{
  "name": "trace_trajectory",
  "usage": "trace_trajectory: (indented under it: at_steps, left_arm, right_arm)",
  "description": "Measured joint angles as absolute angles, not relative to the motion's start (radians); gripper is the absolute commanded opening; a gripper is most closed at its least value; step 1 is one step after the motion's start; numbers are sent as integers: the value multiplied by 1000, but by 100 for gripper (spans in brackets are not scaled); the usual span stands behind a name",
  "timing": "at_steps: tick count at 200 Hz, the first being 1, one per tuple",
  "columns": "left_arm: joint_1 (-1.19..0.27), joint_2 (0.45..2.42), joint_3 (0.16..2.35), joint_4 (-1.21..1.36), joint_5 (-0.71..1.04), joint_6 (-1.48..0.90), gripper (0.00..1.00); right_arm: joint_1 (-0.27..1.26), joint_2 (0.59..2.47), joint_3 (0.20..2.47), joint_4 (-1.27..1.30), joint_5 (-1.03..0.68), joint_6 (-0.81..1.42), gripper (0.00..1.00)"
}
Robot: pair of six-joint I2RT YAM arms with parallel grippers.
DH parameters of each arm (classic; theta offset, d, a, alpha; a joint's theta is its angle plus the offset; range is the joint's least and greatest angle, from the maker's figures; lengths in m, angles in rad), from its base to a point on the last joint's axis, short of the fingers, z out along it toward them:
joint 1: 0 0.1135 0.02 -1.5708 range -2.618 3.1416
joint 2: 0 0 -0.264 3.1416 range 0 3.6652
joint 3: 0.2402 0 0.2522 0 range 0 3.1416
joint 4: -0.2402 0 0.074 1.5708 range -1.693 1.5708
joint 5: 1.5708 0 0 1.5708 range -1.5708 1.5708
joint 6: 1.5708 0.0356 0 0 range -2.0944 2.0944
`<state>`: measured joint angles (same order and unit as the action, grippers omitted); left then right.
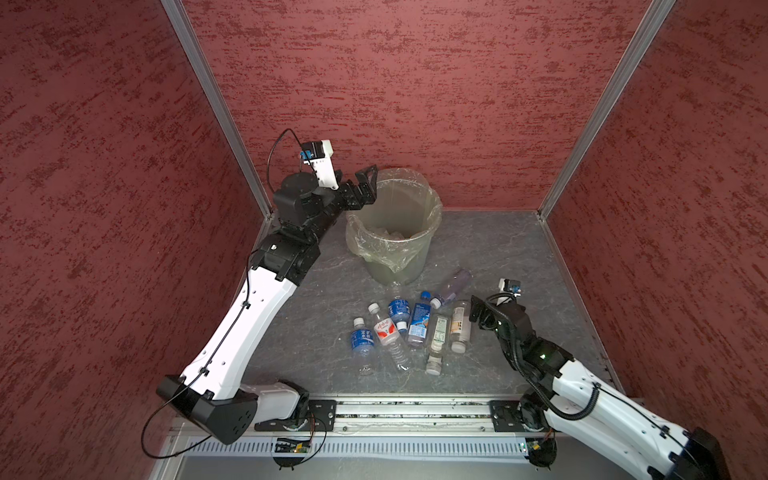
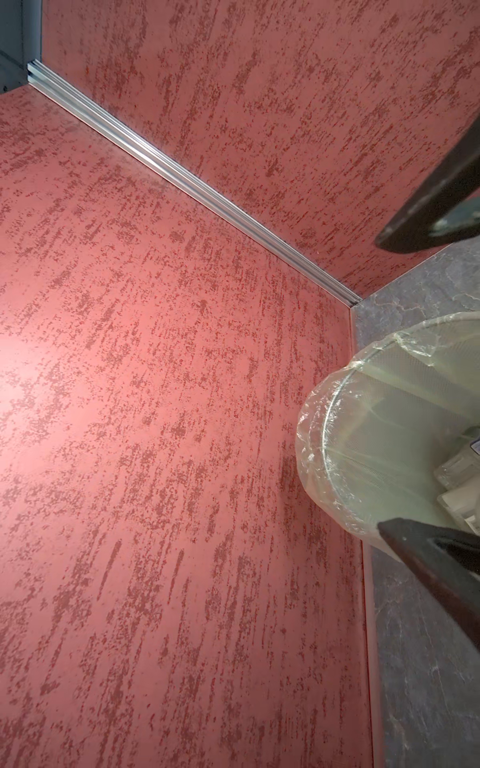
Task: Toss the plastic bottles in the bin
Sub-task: 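Open the left gripper over the bin to drop the cola bottle, then lower the left gripper toward the bottles while the right gripper reaches into the cluster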
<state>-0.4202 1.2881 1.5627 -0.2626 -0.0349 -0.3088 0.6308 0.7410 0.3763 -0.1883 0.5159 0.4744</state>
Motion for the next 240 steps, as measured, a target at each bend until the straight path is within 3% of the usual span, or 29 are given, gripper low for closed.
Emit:
trace_trajectory:
  at_steps: [182,240]
  left_arm:
    - [-427,929,1011,-405,-48,-370,99]
    - [-427,863,860,-457,-37,-405,100]
  right_arm:
    - [643,812,428,-207,466,463,97]
    - [854,958,707,-282,456,426,95]
